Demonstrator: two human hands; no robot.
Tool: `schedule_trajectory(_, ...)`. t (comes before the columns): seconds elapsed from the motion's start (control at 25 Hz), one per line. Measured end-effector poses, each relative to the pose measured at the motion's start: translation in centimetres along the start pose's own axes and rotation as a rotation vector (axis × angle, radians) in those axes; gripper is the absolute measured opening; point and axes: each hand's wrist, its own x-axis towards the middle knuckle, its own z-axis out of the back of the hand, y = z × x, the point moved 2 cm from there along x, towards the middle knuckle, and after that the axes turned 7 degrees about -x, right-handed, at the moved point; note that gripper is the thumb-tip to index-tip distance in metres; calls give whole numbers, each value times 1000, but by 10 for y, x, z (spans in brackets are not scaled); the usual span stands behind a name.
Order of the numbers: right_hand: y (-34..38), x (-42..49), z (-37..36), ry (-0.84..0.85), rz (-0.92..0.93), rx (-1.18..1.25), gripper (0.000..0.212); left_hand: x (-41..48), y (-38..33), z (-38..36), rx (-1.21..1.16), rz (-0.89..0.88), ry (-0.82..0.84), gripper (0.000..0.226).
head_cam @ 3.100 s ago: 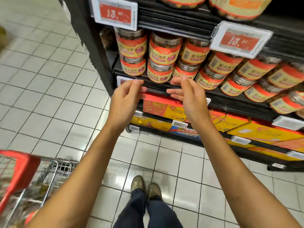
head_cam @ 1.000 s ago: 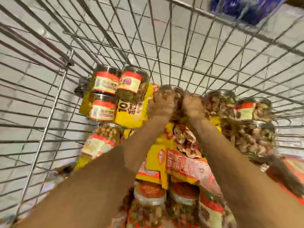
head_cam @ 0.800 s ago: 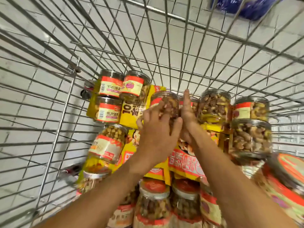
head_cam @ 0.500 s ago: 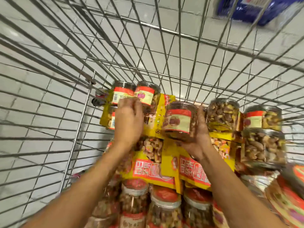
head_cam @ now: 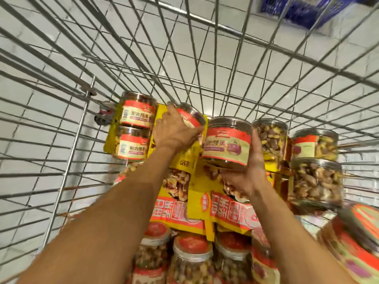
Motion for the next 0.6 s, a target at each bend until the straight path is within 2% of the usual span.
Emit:
schedule_trajectory(0.08,4,-8,5,11,23,30,73,-1,9,4,-68,92,130,97)
schedule_trajectory(0.12,6,-14,6,6,39,38,73,-7,14,8,-176,127,192,92)
schedule_trajectory(0.24,15,-40,-3,-22,82,27,82,-44,33,24,-662,218,301,55)
schedule_trajectory(0.28,20,-52,-8,-38,90,5,87,-55,36,31,-783,245,348,49)
schedule_trajectory(0.36,33,-83,-23,-41,129,-32,89,-81,30,52,-971,279,430,56)
schedule_trajectory(0.4,42,-107,-36,-16,171,-51,86,-97,17,72,-1016,264,446,56)
schedule_trajectory(0.52,72,-205,-74,16,315,-33,78,-151,-39,144,-1070,70,485,33)
schedule_trajectory(0.6,79,-275,-86,54,421,24,84,-196,-77,183,-1084,-51,584,36)
